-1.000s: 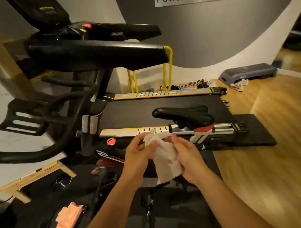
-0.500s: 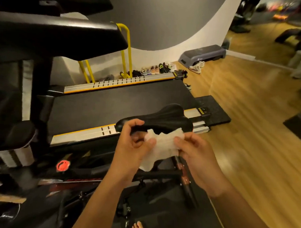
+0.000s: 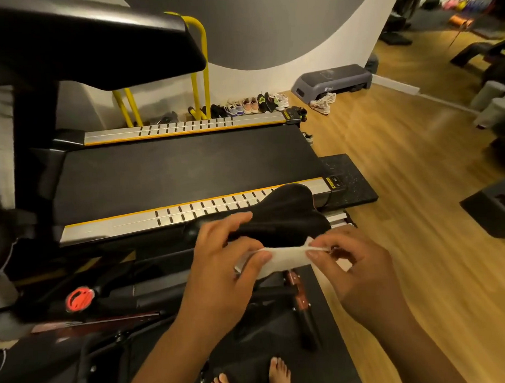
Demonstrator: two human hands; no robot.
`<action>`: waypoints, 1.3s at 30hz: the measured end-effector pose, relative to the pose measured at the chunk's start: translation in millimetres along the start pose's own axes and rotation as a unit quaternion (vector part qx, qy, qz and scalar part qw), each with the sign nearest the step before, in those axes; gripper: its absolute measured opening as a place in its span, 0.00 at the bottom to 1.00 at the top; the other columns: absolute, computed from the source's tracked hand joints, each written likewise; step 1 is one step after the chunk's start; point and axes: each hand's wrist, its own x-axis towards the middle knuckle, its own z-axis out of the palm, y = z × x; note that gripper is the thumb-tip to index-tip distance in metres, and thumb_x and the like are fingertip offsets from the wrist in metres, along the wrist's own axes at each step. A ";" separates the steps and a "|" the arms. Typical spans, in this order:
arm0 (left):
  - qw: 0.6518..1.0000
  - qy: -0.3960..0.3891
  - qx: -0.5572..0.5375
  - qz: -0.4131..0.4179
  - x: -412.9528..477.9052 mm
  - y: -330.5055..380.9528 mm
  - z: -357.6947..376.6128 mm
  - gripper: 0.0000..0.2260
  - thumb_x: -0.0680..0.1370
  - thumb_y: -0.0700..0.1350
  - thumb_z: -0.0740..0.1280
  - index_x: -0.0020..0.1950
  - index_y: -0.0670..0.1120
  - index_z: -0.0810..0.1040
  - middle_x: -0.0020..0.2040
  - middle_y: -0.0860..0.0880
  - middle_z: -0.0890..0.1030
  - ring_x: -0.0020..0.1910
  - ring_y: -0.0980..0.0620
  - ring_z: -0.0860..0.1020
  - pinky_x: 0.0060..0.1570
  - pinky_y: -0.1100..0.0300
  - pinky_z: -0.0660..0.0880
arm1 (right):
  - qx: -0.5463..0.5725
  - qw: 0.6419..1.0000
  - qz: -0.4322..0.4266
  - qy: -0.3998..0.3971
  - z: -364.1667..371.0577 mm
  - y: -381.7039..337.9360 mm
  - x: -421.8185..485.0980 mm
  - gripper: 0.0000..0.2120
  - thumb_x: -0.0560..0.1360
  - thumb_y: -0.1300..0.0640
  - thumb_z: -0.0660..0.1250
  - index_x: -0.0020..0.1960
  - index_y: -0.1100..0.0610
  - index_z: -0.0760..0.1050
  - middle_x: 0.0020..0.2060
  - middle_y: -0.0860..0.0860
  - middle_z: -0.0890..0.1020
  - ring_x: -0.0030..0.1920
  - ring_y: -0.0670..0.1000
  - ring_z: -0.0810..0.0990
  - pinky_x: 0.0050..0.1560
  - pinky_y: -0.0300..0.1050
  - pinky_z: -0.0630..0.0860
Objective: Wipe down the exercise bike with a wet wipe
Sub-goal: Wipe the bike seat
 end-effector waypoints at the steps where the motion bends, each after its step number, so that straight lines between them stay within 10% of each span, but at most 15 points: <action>1: 1.000 -0.001 0.014 0.023 0.2 -1.7 2.7 0.09 0.78 0.58 0.62 0.48 0.58 0.80 0.57 0.60 0.78 0.58 0.62 0.71 0.57 0.54 0.72 | 0.012 1.000 -0.006 0.004 -0.3 2.2 1.5 0.08 0.75 0.56 0.70 0.43 0.42 0.78 0.48 0.38 0.80 0.52 0.43 0.79 0.48 0.32 0.75; 6: 0.998 -0.028 -0.033 -0.040 19.4 11.5 16.3 0.09 0.79 0.63 0.58 0.52 0.62 0.74 0.45 0.63 0.77 0.49 0.60 0.74 0.46 0.64 0.69 | 0.165 0.983 0.074 -0.029 -6.0 5.1 24.9 0.06 0.77 0.62 0.66 0.46 0.51 0.76 0.43 0.42 0.81 0.45 0.44 0.81 0.43 0.42 0.80; 9: 0.994 -0.017 0.085 -0.063 57.0 10.2 29.0 0.11 0.80 0.58 0.61 0.54 0.56 0.79 0.49 0.57 0.80 0.50 0.57 0.73 0.60 0.54 0.68 | 0.102 0.991 0.086 0.001 -1.8 17.0 65.7 0.03 0.78 0.57 0.66 0.47 0.49 0.75 0.43 0.40 0.79 0.44 0.42 0.78 0.38 0.36 0.76; 12: 0.977 0.005 0.206 -0.061 79.2 -7.4 32.7 0.14 0.79 0.55 0.65 0.61 0.52 0.79 0.58 0.51 0.79 0.61 0.50 0.74 0.71 0.44 0.62 | -0.095 0.990 0.099 -0.020 4.8 39.8 97.9 0.13 0.79 0.50 0.65 0.62 0.47 0.72 0.58 0.43 0.77 0.58 0.45 0.76 0.55 0.42 0.77; 19: 0.950 0.000 0.313 -0.007 38.2 -34.8 24.9 0.22 0.81 0.56 0.56 0.69 0.45 0.73 0.73 0.43 0.71 0.77 0.44 0.63 0.73 0.33 0.54 | -0.369 0.914 -0.067 -0.154 64.2 49.3 68.3 0.31 0.80 0.38 0.42 0.77 0.53 0.55 0.77 0.56 0.59 0.77 0.58 0.55 0.75 0.61 0.57; 24: 0.962 0.085 0.259 -0.032 18.1 -44.3 6.2 0.22 0.83 0.50 0.51 0.72 0.42 0.70 0.75 0.43 0.69 0.78 0.46 0.59 0.75 0.34 0.50 | -0.312 0.896 -0.195 -0.250 131.1 -2.7 79.7 0.38 0.79 0.42 0.57 0.80 0.56 0.42 0.79 0.57 0.45 0.78 0.60 0.40 0.76 0.59 0.38; 29: 0.956 0.076 0.284 -0.001 26.6 -47.8 3.8 0.23 0.83 0.49 0.51 0.74 0.40 0.68 0.76 0.45 0.67 0.78 0.45 0.58 0.74 0.33 0.49 | -0.311 0.903 -0.198 -0.222 106.9 14.0 89.2 0.29 0.82 0.45 0.55 0.78 0.57 0.55 0.77 0.55 0.60 0.77 0.55 0.57 0.77 0.56 0.49; 34: 0.932 0.000 0.360 0.031 22.7 -56.6 35.8 0.26 0.82 0.54 0.51 0.76 0.43 0.67 0.78 0.46 0.64 0.80 0.45 0.52 0.74 0.33 0.47 | -0.343 0.919 -0.027 -0.190 16.7 101.1 82.8 0.25 0.74 0.61 0.70 0.70 0.59 0.69 0.70 0.57 0.69 0.67 0.62 0.72 0.68 0.58 0.70; 39: 0.924 0.014 0.379 0.048 19.4 -66.2 42.6 0.26 0.82 0.54 0.51 0.78 0.43 0.61 0.79 0.45 0.60 0.80 0.44 0.49 0.76 0.35 0.44 | -0.328 0.927 -0.114 -0.141 81.0 50.0 47.6 0.30 0.74 0.54 0.64 0.74 0.61 0.64 0.73 0.60 0.67 0.74 0.60 0.64 0.73 0.60 0.60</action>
